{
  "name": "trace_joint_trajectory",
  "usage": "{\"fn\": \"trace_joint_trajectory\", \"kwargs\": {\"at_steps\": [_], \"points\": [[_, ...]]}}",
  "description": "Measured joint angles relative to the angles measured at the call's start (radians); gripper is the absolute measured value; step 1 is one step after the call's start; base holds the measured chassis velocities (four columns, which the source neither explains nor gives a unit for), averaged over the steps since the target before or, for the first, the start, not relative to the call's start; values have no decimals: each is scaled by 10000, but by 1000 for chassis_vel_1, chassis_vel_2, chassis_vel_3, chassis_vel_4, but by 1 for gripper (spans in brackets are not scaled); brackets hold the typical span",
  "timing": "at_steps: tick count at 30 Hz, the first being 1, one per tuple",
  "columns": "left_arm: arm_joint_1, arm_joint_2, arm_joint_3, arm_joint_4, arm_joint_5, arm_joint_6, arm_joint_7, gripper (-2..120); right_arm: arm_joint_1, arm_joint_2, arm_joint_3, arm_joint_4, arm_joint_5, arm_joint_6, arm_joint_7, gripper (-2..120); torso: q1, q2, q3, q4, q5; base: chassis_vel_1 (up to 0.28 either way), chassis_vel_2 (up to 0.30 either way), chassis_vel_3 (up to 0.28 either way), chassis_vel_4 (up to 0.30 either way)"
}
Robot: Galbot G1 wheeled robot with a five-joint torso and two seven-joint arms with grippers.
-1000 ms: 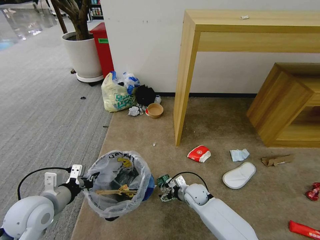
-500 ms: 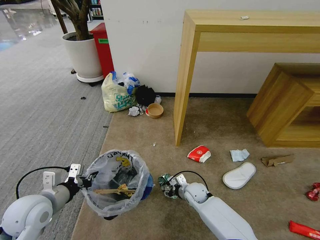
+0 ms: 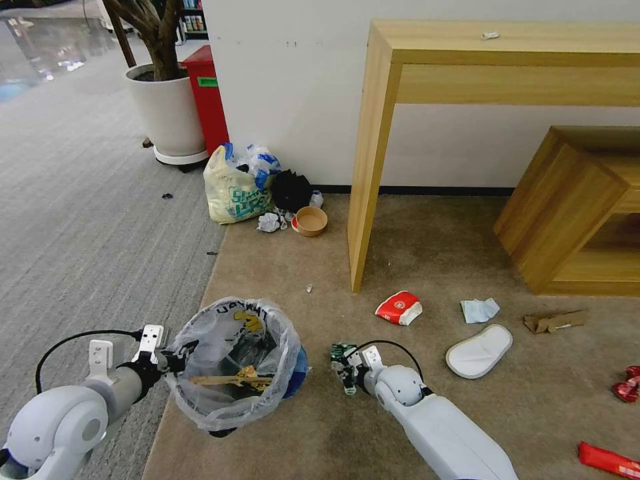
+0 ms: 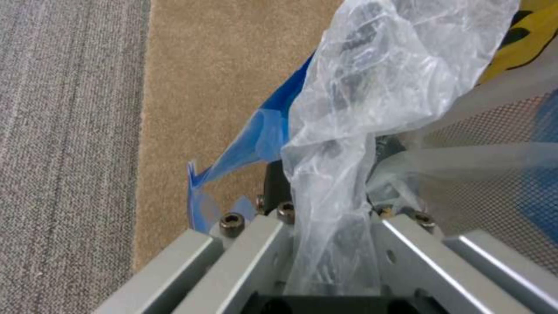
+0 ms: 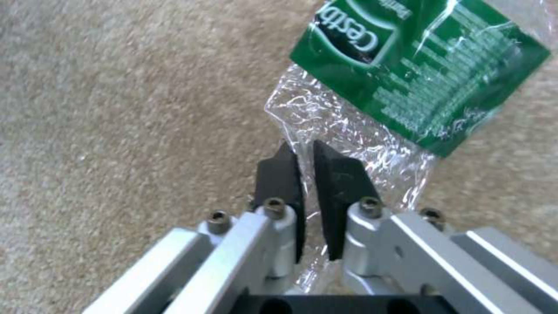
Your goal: Pick up the trash bin and place the garbage on the floor into it.
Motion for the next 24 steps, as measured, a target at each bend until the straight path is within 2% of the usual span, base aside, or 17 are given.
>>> {"fn": "trace_joint_trajectory", "kwargs": {"at_steps": [2, 11, 15, 17, 18, 21, 22, 24], "points": [[0, 17, -6, -13, -6, 0, 0, 0, -98, -35, 195, 169, 82, 33, 66, 0, 1, 0, 0, 1, 0, 0, 0, 0, 0], [22, 48, -41, -83, -11, 0, 22, 0, -575, -210, 999, 993, 313, 135, 319, 0, 1, 0, 0, 2, 2, 0, 0, 0, 0], [35, 41, -25, -132, 6, 0, 23, 0, -966, -290, 1660, 1728, 404, 215, 384, 0, 1, -1, -1, 1, 2, 0, 0, 0, 0], [36, 85, 3, -144, 15, 0, 9, 0, -1255, -521, 2314, 2648, 619, 375, 351, 0, 1, -1, 0, 1, 4, 0, 0, 0, 0], [36, 85, 3, -144, 15, 0, 9, 0, -1255, -521, 2314, 2648, 619, 375, 351, 0, 1, -1, 0, 1, 4, 0, 0, 0, 0], [-18, 156, 103, -128, 20, 0, -19, 0, -1336, -1109, 2814, 4021, 1286, 373, 394, 0, 1, -1, -2, 2, 2, 0, 0, 0, 0], [-18, 156, 103, -128, 20, 0, -19, 0, -1336, -1109, 2814, 4021, 1286, 373, 394, 0, 1, -1, -2, 2, 2, 0, 0, 0, 0], [-92, 186, 268, -105, 19, 0, -105, 0, -1266, -1533, 2970, 4877, 1793, 296, 477, 0, 1, -1, -2, 1, 2, 0, 0, 0, 0]]}}
